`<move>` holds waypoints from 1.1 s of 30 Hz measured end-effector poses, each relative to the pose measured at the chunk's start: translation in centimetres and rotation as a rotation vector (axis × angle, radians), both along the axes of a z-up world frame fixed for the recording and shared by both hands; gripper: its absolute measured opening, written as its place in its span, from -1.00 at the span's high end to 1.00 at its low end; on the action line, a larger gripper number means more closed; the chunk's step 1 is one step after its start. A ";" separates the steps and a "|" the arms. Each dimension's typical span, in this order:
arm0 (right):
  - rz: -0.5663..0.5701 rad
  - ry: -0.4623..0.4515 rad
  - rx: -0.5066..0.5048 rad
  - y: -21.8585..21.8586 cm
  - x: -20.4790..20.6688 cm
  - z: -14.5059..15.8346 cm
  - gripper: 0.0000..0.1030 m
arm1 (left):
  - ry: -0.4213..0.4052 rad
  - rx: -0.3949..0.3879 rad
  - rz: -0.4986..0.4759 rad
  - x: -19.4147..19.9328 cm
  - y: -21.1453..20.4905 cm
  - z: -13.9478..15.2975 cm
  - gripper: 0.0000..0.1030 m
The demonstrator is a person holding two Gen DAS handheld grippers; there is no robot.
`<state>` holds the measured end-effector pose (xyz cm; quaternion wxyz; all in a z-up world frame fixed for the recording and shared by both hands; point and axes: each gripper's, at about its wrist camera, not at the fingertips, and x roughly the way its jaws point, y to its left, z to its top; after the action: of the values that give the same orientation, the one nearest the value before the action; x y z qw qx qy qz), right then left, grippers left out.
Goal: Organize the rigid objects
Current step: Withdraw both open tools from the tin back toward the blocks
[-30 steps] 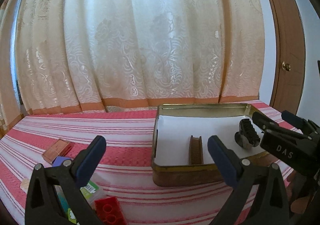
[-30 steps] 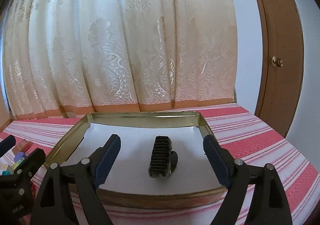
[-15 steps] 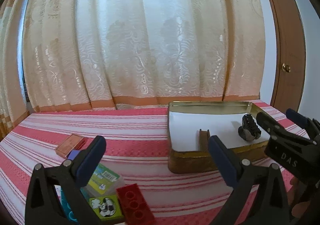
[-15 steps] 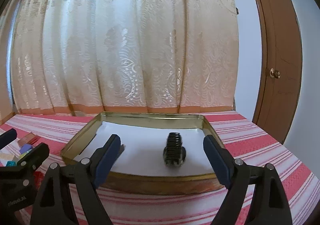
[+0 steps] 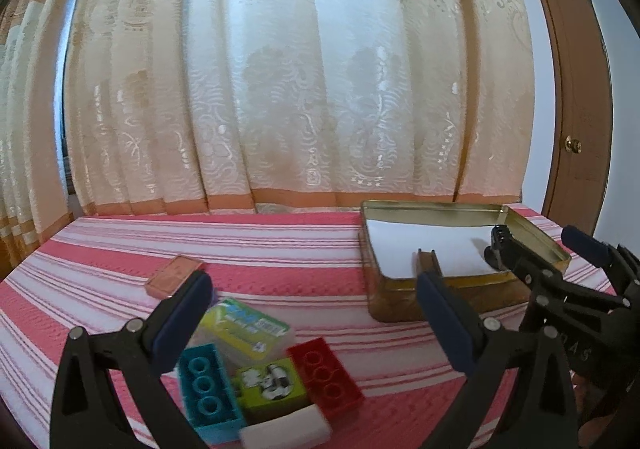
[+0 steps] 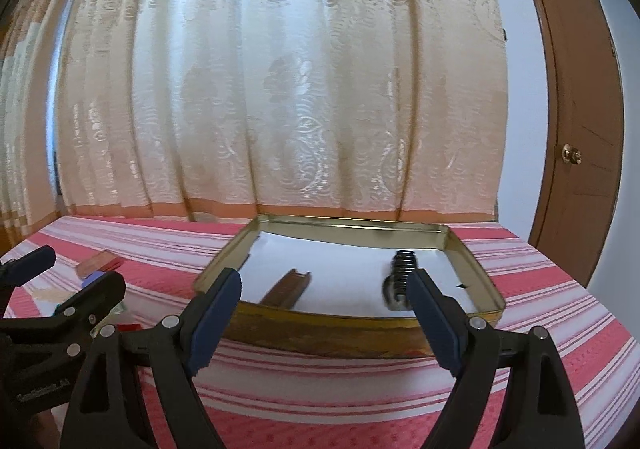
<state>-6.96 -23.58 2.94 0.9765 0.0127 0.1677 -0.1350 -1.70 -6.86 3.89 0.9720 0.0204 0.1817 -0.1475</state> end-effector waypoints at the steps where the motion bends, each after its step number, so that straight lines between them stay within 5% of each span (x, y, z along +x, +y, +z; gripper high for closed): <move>1: 0.008 0.002 0.000 0.3 0.0 0.0 -0.68 | 0.000 -0.003 0.004 -0.1 0.4 0.0 -0.99; 15: 0.124 0.026 0.033 3.5 0.3 -0.2 -0.68 | 0.011 -0.003 0.094 -0.7 6.4 -0.2 -0.99; 33: 0.416 0.185 0.109 10.0 1.0 -1.5 -0.68 | 0.104 0.017 0.254 -1.5 14.2 -1.0 -0.99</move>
<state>-5.91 -13.58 1.42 0.9616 0.0184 0.2624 0.0780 -3.17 7.30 2.85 0.9719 -0.0023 0.2341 -0.0228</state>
